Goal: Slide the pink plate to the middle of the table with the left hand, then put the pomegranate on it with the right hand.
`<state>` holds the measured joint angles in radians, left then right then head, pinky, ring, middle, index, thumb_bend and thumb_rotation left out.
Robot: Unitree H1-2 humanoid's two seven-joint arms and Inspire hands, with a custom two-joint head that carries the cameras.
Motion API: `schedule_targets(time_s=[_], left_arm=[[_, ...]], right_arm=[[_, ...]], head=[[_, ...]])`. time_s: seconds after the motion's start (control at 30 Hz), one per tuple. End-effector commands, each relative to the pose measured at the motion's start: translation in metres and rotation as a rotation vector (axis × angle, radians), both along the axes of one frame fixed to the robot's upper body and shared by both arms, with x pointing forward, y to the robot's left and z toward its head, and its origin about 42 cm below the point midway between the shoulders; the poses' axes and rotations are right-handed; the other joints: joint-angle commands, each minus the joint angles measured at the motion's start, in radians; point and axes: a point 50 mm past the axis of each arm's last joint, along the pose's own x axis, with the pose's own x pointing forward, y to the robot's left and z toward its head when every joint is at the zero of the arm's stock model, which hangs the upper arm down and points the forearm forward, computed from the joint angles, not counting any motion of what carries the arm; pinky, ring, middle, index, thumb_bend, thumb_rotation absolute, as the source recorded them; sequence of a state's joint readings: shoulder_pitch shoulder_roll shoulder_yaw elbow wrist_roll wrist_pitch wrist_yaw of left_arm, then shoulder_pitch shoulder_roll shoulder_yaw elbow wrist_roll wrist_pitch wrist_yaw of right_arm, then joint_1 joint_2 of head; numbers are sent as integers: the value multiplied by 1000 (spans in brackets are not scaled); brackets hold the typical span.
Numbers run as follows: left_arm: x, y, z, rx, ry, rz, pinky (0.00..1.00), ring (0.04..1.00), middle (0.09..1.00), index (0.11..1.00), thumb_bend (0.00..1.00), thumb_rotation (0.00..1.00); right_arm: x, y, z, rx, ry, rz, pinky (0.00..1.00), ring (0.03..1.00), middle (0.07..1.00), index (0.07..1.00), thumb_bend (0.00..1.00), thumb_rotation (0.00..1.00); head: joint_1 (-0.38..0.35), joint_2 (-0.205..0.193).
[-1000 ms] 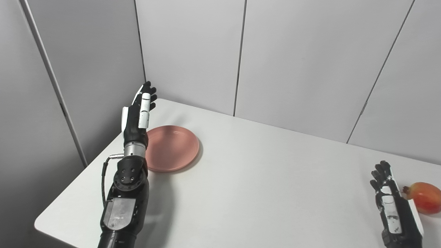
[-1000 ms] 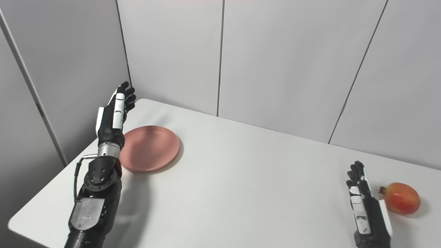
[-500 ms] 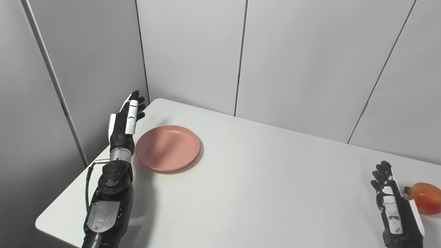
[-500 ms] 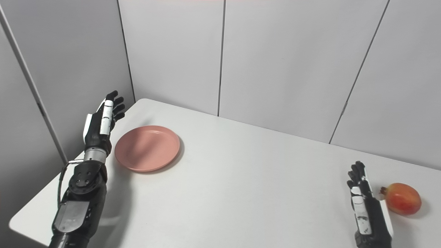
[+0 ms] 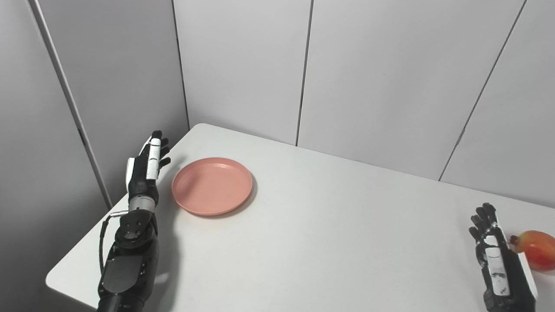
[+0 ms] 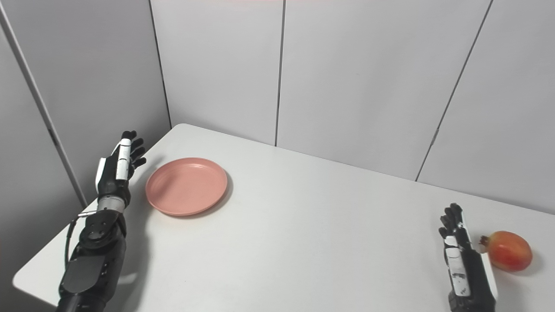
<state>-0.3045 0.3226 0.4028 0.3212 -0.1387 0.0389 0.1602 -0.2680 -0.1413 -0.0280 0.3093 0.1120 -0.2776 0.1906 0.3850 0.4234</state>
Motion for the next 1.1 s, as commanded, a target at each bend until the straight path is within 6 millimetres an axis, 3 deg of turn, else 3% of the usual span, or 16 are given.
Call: schedule_targets(time_s=[0.0, 0.47, 1.07], left_arm=[[12, 10, 31, 71, -101, -14, 852, 881, 882, 866, 722, 1000], [22, 5, 11, 47, -89, -61, 821, 861, 865, 863, 644, 1000], [35, -14, -2, -10, -82, -167, 857, 878, 882, 871, 652, 1000]], right_arm=[[-14, 0, -21, 18, 63, -9, 1000, 1000, 1000, 1000, 587, 931], [-14, 0, -20, 21, 57, -5, 1000, 1000, 1000, 1000, 574, 926], [-12, -1, -18, 18, 45, -10, 1000, 1000, 1000, 1000, 566, 938]], head=[[2, 2], [2, 3], [-3, 7]])
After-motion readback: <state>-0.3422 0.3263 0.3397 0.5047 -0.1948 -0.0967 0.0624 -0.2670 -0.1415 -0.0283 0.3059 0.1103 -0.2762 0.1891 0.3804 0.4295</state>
